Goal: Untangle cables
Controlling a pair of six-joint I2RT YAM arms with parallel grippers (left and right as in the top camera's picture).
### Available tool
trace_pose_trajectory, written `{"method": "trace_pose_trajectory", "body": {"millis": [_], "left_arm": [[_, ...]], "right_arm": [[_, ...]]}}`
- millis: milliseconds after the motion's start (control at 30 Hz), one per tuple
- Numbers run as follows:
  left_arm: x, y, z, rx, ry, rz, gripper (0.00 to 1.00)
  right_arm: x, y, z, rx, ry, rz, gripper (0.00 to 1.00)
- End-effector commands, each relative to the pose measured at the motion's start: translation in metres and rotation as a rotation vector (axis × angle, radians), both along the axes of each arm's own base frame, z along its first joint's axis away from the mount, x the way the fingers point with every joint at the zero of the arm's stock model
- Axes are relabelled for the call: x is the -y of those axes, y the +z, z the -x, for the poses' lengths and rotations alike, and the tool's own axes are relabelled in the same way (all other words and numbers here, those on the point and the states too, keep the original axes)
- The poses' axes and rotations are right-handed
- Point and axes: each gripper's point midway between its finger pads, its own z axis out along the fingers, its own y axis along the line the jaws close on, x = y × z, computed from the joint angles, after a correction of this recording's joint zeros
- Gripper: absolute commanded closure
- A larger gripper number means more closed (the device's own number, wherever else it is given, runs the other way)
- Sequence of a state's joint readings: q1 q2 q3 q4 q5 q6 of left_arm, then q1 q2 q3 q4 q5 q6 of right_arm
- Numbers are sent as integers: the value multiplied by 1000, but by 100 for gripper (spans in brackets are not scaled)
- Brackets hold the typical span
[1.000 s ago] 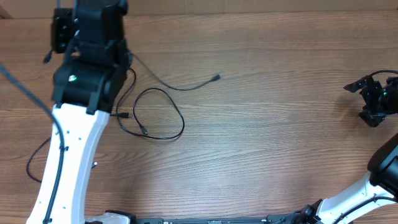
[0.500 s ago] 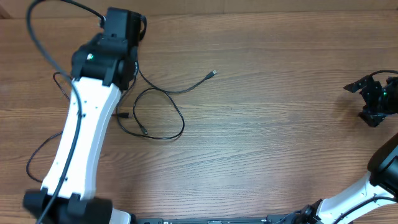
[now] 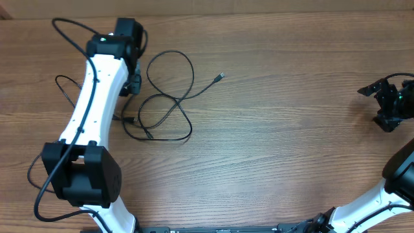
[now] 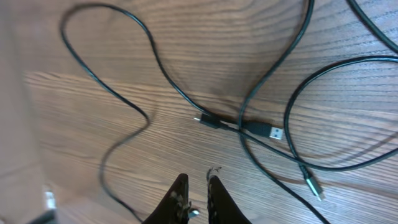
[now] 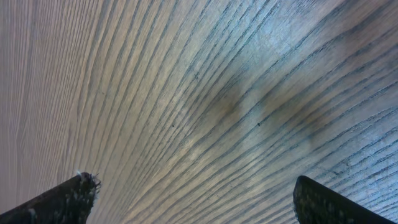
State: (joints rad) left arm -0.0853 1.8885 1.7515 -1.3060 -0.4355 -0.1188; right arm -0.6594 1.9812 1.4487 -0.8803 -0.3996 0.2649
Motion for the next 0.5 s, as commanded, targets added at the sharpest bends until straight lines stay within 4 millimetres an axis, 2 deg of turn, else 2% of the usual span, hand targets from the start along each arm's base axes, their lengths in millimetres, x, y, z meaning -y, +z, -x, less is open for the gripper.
{"method": "trace_pose_trajectory", "body": {"millis": [0, 33, 100, 300, 467], "left_arm": [[8, -15, 3, -13, 59, 157, 74], [13, -18, 3, -15, 66, 223, 51], [20, -20, 3, -17, 67, 285, 42], [49, -22, 5, -29, 71, 459, 0], [51, -21, 4, -14, 125, 479, 0]], "right_arm": [[5, 15, -5, 33, 3, 35, 0], [5, 15, -5, 34, 3, 35, 0], [5, 15, -5, 34, 3, 35, 0], [5, 15, -5, 34, 3, 35, 0], [5, 15, -5, 34, 3, 35, 0]]}}
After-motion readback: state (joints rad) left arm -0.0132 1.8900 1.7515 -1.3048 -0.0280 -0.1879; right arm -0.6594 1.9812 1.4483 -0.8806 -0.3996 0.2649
